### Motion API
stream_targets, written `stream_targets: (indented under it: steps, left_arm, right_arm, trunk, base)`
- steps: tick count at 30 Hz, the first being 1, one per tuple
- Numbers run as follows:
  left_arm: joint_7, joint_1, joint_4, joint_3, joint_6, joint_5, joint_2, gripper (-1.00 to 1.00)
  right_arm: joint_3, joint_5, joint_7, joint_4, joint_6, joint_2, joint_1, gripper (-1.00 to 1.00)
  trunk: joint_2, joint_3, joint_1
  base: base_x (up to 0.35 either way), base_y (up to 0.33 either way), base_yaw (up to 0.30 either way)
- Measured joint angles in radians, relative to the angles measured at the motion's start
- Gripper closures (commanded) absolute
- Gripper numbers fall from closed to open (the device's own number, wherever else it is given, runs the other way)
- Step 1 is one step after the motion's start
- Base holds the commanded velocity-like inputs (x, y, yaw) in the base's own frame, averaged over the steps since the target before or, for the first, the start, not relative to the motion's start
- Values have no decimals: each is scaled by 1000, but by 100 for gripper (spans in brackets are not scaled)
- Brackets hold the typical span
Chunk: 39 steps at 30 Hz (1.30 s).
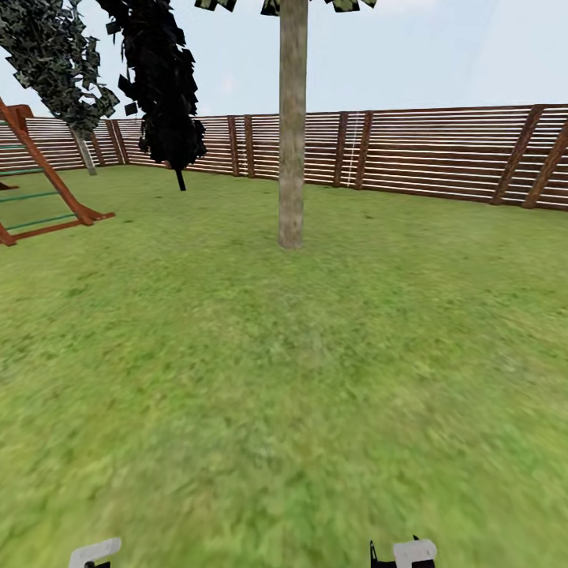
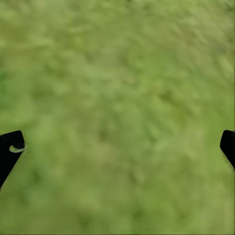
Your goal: In the garden, pick up the pesticide atomizer on the floor and spray pesticide onto both trees until each tree trunk is fully covered.
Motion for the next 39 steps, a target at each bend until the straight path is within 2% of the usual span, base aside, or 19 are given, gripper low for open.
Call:
stream_targets:
  steps: [39]
  left_arm:
    - [0,0,0,0,0,0,0,100]
  right_arm:
    - [0,0,0,1,1,0,0,-100]
  trunk:
    - [0,0,0]
  base:
    - [340,0,0]
